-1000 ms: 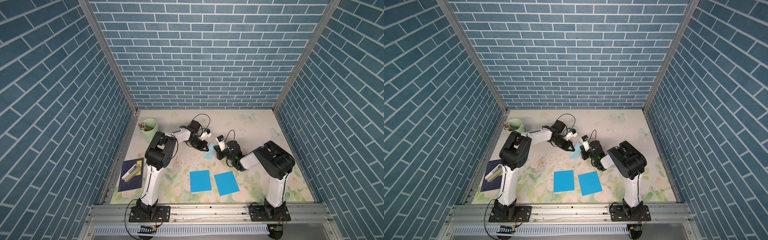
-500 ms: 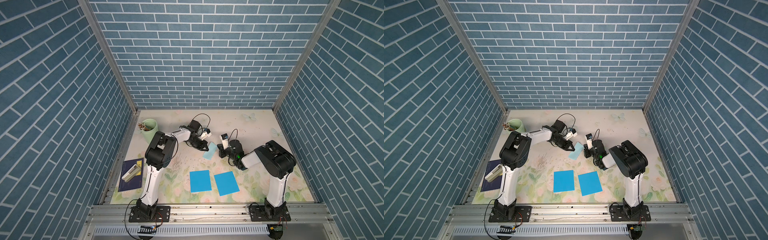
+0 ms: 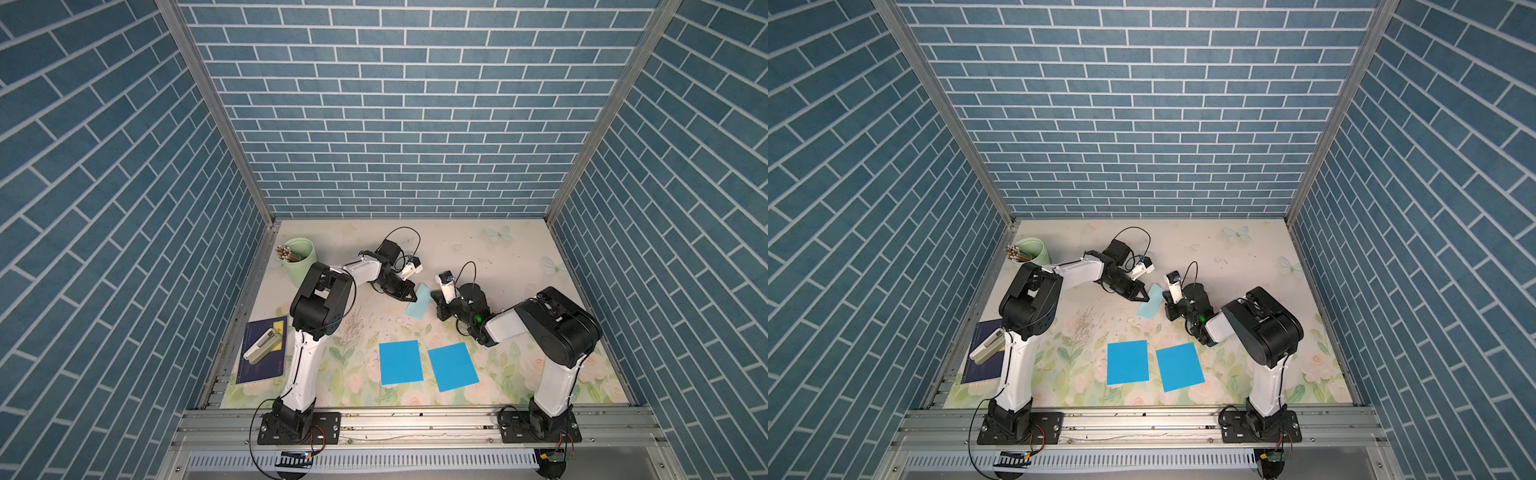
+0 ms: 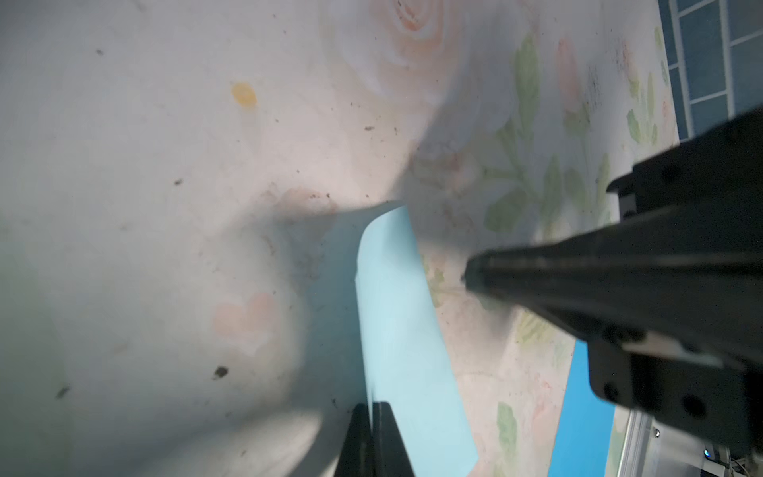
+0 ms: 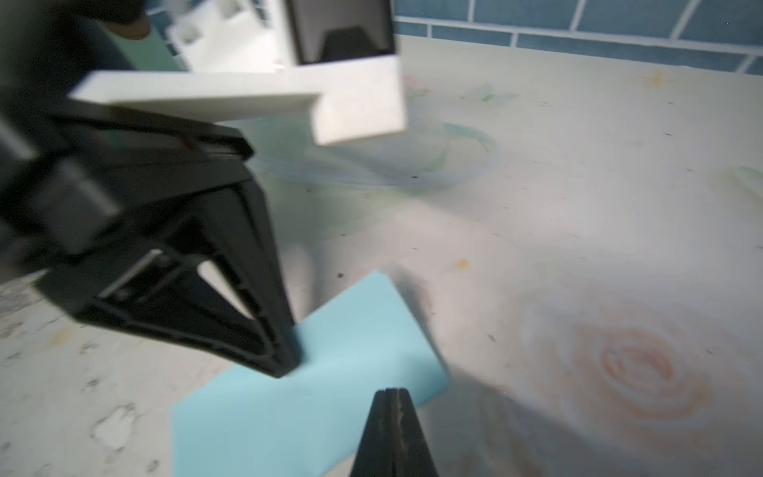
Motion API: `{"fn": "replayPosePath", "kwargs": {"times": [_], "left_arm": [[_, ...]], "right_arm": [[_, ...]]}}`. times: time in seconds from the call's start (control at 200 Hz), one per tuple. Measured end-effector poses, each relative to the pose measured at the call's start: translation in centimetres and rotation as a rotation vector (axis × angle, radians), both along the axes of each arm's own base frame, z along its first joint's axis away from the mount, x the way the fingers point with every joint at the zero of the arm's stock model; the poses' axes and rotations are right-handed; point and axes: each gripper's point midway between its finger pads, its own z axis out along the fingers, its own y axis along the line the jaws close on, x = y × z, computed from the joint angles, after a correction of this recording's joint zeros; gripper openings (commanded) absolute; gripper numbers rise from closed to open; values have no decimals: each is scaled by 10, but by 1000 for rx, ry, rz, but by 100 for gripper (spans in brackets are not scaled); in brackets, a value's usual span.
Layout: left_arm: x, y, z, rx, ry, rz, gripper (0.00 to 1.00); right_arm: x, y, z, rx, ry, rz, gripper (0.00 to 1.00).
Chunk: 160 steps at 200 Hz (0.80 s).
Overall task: Fold the square paper along the opposite sides
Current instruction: Smooth out the paper at the center of the board.
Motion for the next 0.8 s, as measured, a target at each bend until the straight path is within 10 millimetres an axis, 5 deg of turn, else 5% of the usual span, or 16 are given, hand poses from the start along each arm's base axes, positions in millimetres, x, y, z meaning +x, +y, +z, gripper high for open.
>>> {"fn": "replayPosePath", "kwargs": {"times": [0.225,0.8], "left_arm": [[0,0,0,5,0,-2,0],[2,0,-1,10,9,-3,0]], "right_arm": [[-19,18,-21,-30,26,62,0],[-34,24,-24,-44,-6,75,0]]}}
